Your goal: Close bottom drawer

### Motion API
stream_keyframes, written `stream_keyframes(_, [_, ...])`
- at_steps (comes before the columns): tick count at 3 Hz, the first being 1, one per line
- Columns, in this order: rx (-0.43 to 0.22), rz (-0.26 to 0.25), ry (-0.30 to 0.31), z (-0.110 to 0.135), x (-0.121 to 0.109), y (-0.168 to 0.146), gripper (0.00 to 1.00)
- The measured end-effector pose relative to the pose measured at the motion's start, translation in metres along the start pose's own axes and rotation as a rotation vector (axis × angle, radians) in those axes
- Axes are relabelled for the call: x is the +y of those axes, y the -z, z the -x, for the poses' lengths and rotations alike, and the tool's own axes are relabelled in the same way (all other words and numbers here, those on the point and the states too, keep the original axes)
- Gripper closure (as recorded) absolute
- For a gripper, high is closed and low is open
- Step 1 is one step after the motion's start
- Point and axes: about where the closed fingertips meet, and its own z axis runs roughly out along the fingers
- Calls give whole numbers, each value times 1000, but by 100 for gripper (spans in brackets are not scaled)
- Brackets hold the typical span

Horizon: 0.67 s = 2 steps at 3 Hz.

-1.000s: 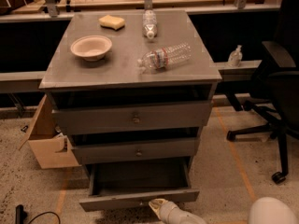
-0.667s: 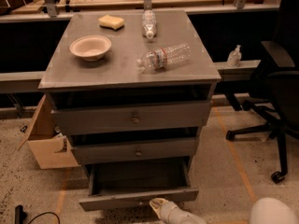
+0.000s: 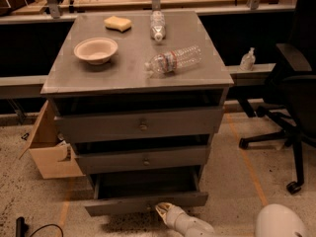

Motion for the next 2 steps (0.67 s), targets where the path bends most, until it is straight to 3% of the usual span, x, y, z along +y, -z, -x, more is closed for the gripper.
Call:
stream_keyframes(1, [-3, -1, -2, 1, 0, -1, 100])
stream_keyframes(2, [-41, -36, -5, 4, -6, -10, 100])
